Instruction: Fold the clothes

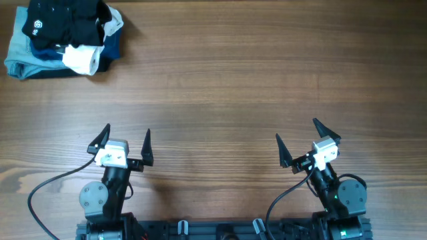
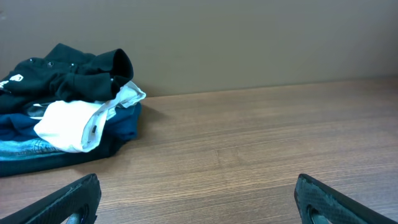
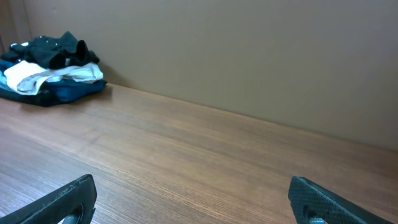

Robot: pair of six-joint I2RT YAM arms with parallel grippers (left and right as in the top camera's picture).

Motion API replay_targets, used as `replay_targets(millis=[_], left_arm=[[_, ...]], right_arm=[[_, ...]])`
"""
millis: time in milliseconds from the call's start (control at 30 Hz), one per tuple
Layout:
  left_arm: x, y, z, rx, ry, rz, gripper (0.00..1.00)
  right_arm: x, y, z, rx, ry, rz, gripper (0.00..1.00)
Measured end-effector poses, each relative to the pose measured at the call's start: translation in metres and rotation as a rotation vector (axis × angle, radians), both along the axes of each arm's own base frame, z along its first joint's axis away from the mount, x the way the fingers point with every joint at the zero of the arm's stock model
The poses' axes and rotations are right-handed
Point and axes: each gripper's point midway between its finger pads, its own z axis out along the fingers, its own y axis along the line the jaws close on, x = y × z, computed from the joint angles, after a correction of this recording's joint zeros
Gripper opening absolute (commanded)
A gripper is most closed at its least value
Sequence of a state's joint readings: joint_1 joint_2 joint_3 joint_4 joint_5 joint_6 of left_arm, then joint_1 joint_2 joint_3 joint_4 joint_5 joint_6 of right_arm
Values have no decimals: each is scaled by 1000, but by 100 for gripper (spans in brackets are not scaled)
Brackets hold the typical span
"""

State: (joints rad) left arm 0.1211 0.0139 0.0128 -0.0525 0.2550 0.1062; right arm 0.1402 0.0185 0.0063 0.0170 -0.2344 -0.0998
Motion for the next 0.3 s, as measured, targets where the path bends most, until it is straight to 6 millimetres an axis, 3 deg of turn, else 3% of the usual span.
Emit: replay_targets(millis=[300], left_arm=[[0, 0, 0, 0, 0, 0, 100]], right_arm=[[0, 0, 0, 0, 0, 0, 100]])
